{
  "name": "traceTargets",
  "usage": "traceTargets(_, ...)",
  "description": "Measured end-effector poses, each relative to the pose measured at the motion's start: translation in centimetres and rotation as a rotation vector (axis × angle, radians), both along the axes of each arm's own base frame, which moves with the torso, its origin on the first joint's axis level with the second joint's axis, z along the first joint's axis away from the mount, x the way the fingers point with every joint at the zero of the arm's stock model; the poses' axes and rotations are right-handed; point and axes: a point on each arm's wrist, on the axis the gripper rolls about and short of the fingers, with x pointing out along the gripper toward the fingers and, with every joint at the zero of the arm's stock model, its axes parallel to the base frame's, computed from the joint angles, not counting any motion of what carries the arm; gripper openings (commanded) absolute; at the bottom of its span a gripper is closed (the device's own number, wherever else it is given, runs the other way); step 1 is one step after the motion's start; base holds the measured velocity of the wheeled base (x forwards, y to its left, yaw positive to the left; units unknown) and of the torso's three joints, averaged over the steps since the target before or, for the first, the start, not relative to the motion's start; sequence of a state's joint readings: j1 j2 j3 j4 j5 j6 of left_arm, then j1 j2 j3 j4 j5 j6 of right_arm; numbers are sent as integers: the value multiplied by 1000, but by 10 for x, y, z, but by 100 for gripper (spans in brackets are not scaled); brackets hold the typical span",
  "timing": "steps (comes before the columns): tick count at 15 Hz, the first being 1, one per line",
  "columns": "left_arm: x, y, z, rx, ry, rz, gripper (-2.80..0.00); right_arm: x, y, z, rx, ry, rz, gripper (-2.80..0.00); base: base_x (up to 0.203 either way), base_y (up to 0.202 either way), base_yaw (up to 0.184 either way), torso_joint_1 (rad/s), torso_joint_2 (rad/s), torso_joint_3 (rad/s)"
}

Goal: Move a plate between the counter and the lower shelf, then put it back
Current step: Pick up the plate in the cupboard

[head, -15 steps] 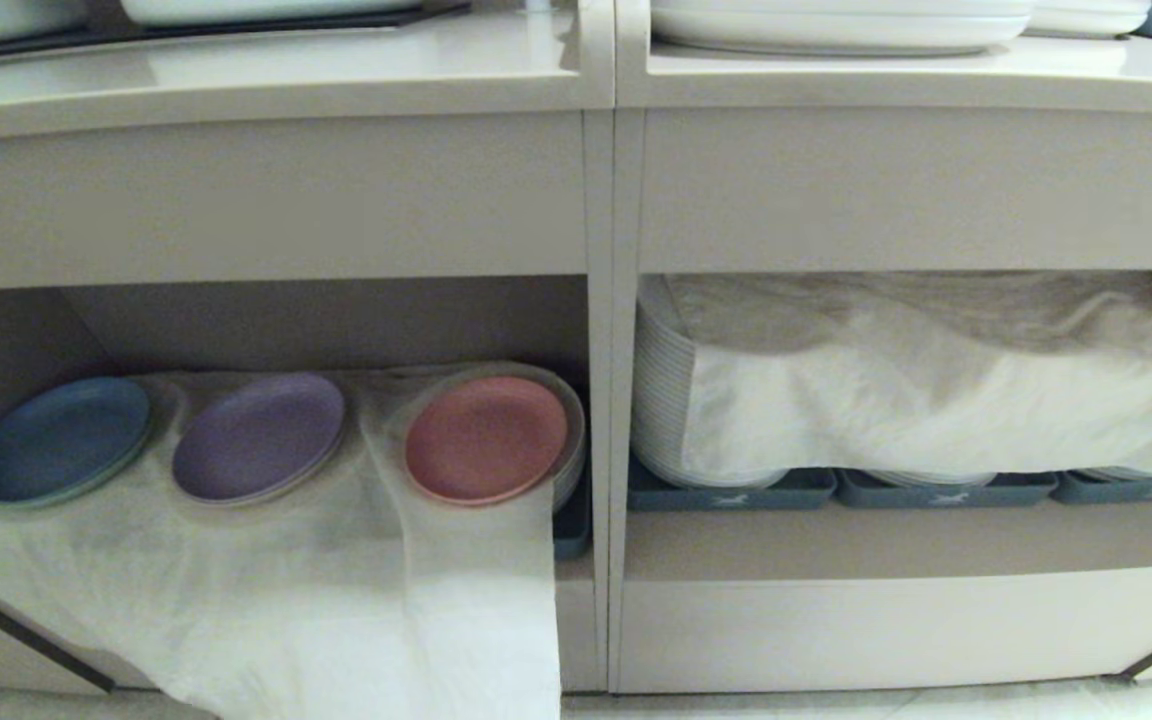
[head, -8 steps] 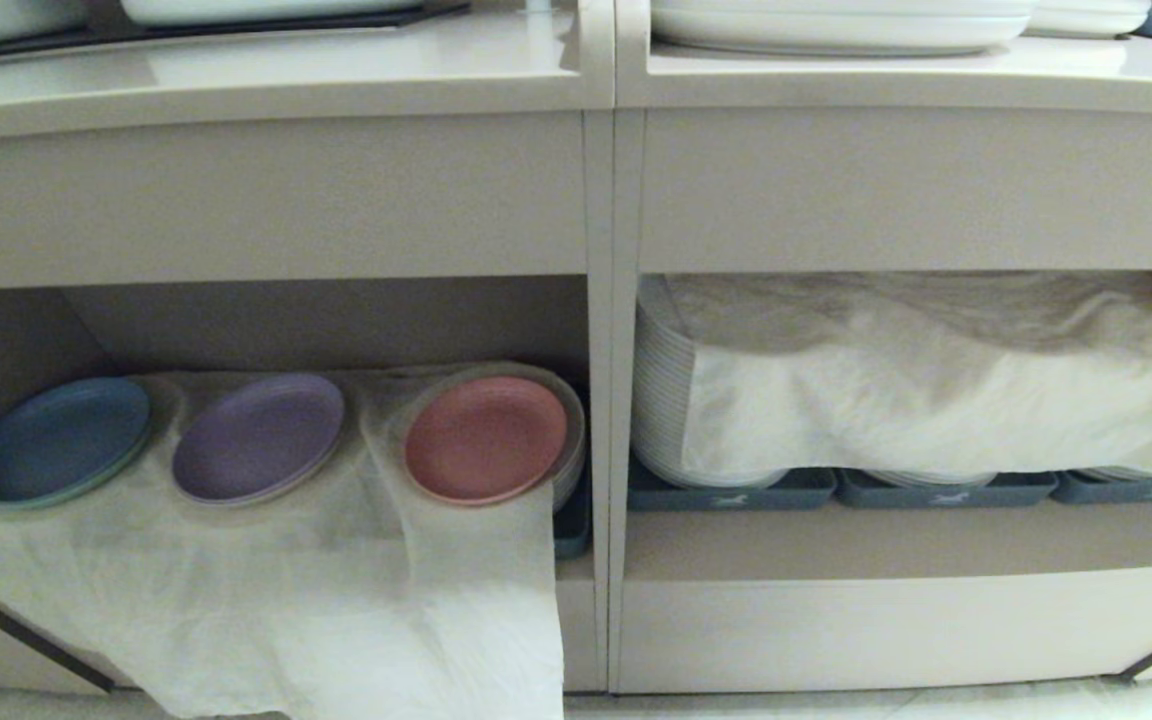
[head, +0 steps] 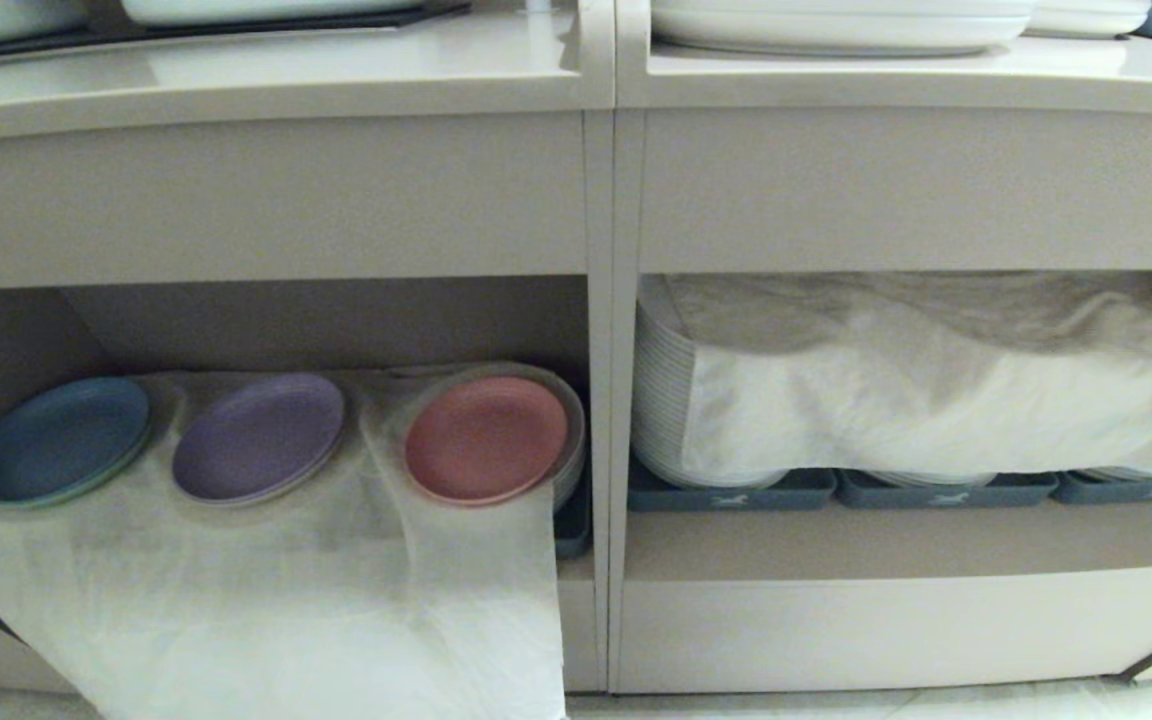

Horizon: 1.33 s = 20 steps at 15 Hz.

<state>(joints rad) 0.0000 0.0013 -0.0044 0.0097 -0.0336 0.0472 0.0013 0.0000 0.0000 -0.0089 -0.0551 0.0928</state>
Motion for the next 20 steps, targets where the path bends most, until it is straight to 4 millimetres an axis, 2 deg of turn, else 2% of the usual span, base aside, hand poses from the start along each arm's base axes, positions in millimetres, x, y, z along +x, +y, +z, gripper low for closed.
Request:
traceTargets(11, 0, 0, -1, -31, 7, 4, -280, 0, 0, 0, 0, 0, 0, -280, 0, 0, 0, 0, 0, 0)
traceTargets(20, -1, 0, 0, 13, 14, -3, -280, 0, 0, 0, 0, 0, 0, -280, 0, 0, 0, 0, 0, 0)
